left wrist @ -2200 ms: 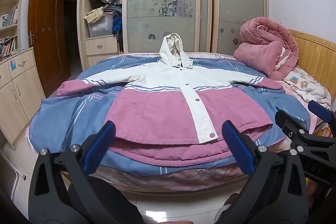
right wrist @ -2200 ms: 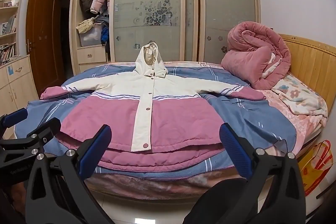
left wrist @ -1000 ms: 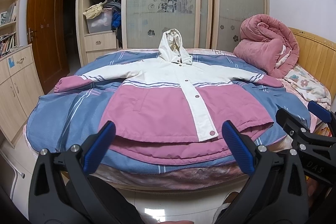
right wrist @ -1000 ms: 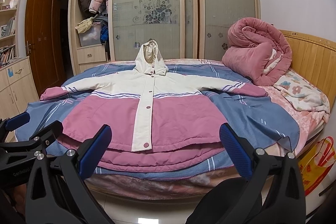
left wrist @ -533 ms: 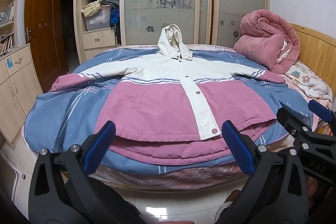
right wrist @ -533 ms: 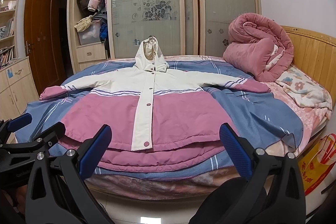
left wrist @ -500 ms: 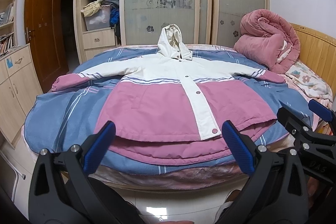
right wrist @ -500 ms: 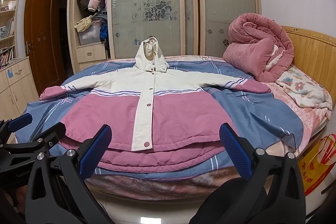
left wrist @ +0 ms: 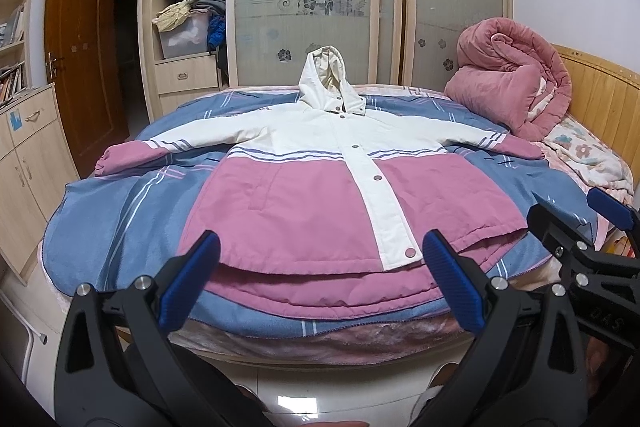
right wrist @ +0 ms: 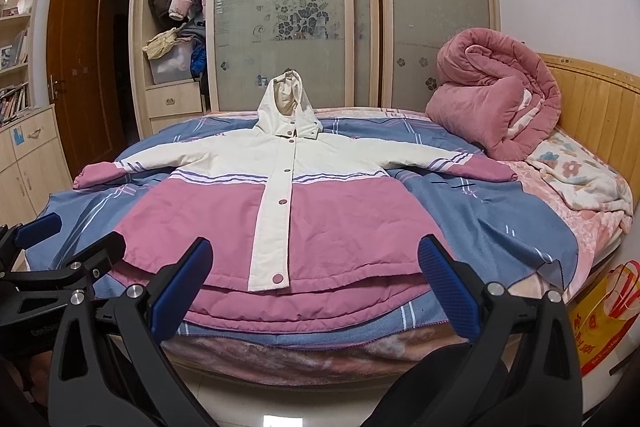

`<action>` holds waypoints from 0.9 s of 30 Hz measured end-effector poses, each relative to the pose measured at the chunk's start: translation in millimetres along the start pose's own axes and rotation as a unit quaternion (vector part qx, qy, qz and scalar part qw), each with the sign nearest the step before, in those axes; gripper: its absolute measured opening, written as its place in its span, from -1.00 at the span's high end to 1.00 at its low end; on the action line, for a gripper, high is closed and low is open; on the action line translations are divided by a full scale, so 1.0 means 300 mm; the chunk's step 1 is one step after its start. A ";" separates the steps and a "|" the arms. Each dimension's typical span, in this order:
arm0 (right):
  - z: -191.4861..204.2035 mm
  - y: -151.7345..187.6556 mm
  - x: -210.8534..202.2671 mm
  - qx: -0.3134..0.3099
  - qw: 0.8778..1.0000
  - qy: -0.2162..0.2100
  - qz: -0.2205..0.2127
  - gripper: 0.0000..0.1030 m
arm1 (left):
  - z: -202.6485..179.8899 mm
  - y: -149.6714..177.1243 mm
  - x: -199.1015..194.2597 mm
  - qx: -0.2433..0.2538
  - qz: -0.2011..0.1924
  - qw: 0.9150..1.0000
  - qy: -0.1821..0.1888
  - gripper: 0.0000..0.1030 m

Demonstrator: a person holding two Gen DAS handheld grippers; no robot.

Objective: Fold large clothes

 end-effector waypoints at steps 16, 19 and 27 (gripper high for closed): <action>0.013 0.031 0.043 -0.004 1.000 0.000 0.013 -0.97 | 0.027 0.025 0.054 -0.010 0.013 1.000 -0.002 -0.96; 0.016 0.032 0.054 -0.003 1.000 0.000 0.015 -0.97 | 0.031 0.029 0.066 -0.012 0.015 1.000 -0.003 -0.96; 0.017 0.046 0.083 -0.001 1.000 -0.001 0.022 -0.97 | 0.041 0.041 0.098 -0.013 0.023 1.000 -0.005 -0.96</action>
Point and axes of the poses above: each gripper's, at about its wrist camera, not at the fingertips, and x roughly the way its jaws point, z to its left, y to its underside, the point moved 5 cm from there along x, roughly the way its jaws point, and after that the axes turned 15 degrees about -z, right-handed, at the moved point
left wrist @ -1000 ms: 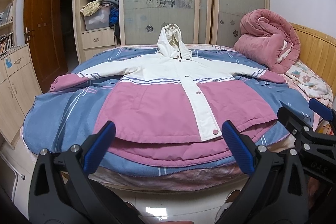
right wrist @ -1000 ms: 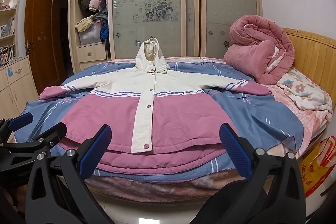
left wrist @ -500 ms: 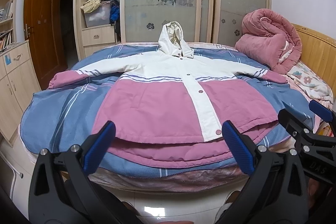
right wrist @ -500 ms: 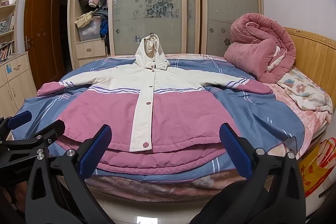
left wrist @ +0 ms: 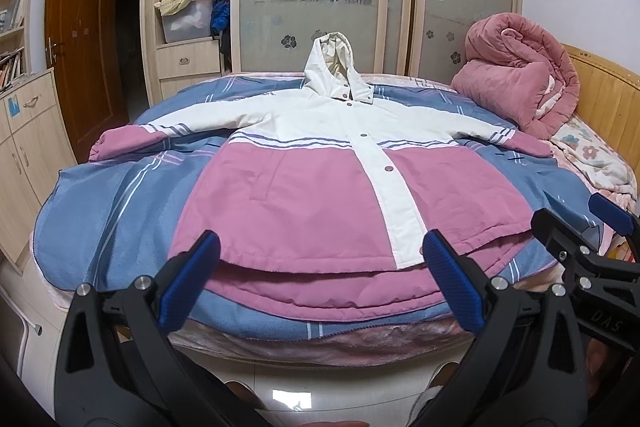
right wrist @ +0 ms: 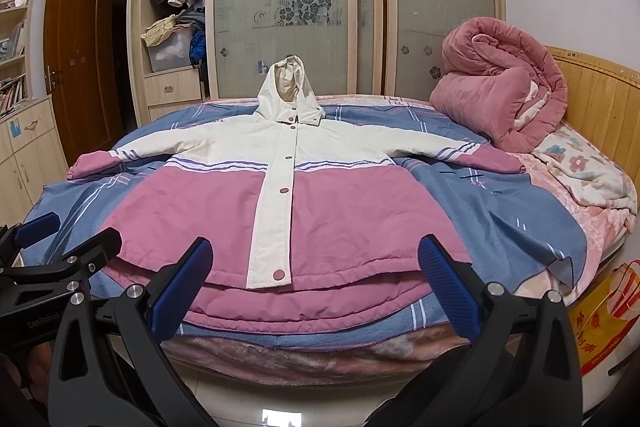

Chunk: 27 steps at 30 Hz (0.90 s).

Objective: Fold large clothes

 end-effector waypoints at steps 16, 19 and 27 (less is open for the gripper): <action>-0.019 0.033 0.102 0.006 1.000 0.005 0.015 -0.97 | 0.028 0.027 0.093 0.001 0.009 1.000 -0.004 -0.96; -0.047 0.032 0.122 0.016 1.000 0.010 0.011 -0.97 | 0.043 0.024 0.123 0.000 0.007 1.000 -0.003 -0.96; -0.256 0.000 0.231 0.071 0.997 0.037 0.020 -0.97 | 0.067 -0.084 0.253 -0.001 -0.021 1.000 0.001 -0.96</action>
Point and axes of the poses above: each gripper's, at about its wrist camera, not at the fingertips, and x roughly the way its jaws point, z to its left, y to its underside, the point moved 5 cm from there along x, roughly the way its jaws point, and after that the axes turned 15 degrees about -z, right-handed, at the moved point
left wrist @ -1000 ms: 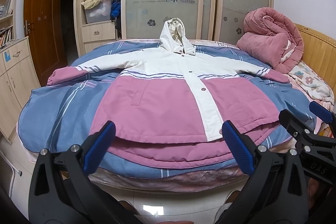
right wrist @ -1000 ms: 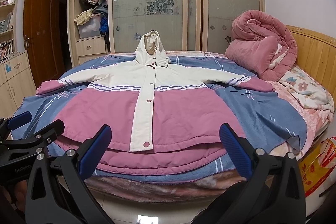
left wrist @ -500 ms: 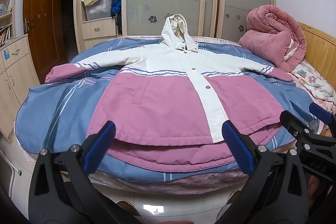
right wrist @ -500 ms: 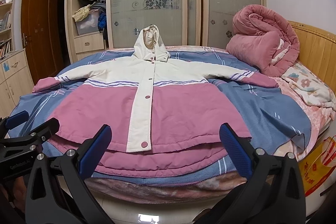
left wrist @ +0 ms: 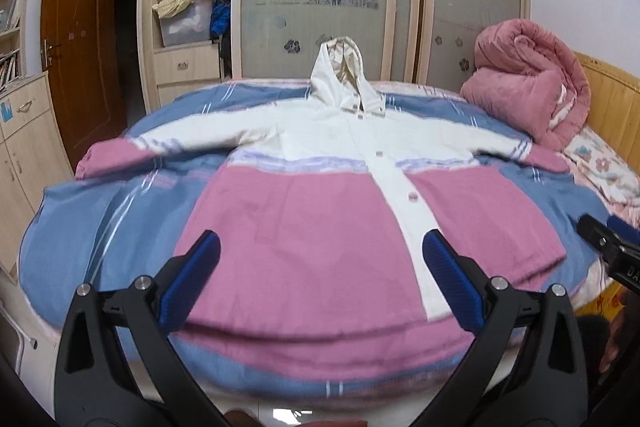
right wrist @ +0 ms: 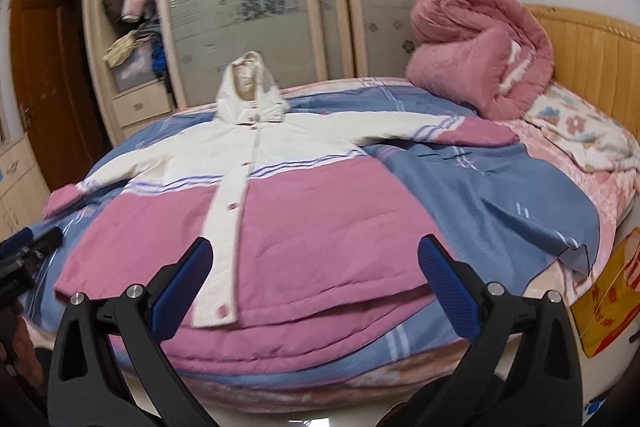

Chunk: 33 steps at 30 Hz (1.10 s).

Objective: Fold large clothes
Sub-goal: 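Reach the right gripper to the pink sleeve cuff and close on it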

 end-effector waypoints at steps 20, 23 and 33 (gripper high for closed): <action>-0.872 -0.221 0.596 0.252 0.966 0.052 -0.005 -0.81 | -0.101 0.051 0.367 0.024 0.007 0.999 0.034 -0.96; -0.998 -0.209 0.729 0.305 0.951 0.048 0.010 -0.62 | -0.089 0.048 0.376 0.020 0.005 0.999 0.035 -0.96; -1.273 -0.149 0.982 0.426 0.901 0.078 0.023 -0.58 | -0.090 0.073 0.434 0.002 0.037 0.998 0.053 -0.96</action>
Point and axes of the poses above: each gripper's, at about its wrist camera, not at the fingertips, and x roughly the way its jaws point, z to its left, y to its underside, the point moved 5 cm from there along x, roughly the way its jaws point, and after that the axes turned 15 degrees about -z, right-handed, at the moved point
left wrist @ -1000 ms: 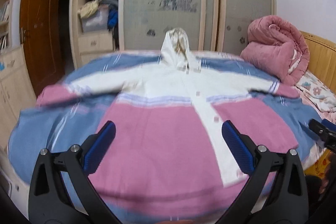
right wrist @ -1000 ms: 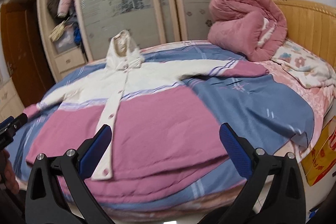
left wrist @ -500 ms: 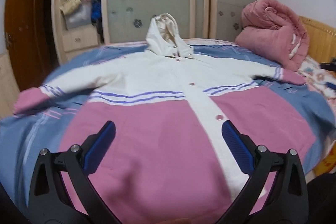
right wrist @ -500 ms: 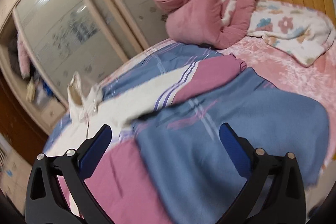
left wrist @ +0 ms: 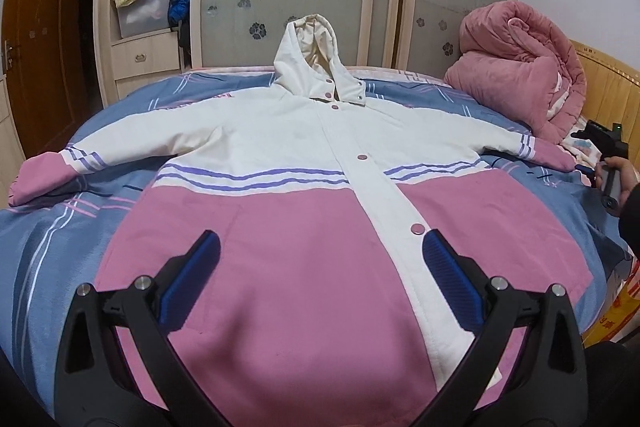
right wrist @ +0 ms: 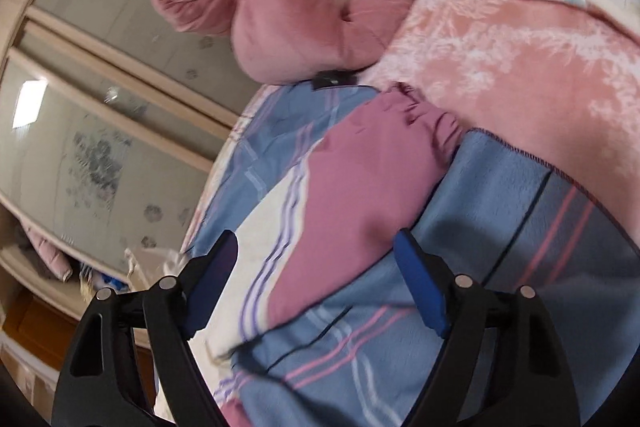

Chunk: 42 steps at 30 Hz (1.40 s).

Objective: Fold large clothes
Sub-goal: 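Reach the right gripper to the pink sleeve cuff and close on it, then carry the held sleeve across the jacket front and open the right gripper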

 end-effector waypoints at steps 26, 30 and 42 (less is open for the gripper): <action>0.237 -0.066 0.050 -0.163 0.976 0.067 -0.125 0.87 | -0.009 -0.009 0.060 -0.002 -0.001 1.000 0.002 -0.96; 0.572 0.058 -0.009 -0.292 0.942 0.025 -0.166 0.87 | 0.005 -0.021 0.043 -0.005 -0.011 1.000 -0.001 -0.96; 1.142 1.117 0.062 -0.496 0.858 -0.135 -0.010 0.87 | 0.081 -0.046 0.031 -0.034 -0.025 0.999 -0.026 -0.96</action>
Point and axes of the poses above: each gripper's, at about its wrist camera, not at the fingertips, and x roughly the way its jaws point, z to its left, y to its underside, the point moved 5 cm from there along x, roughly the way its jaws point, and after that the axes turned 15 degrees about -z, right-handed, at the moved point
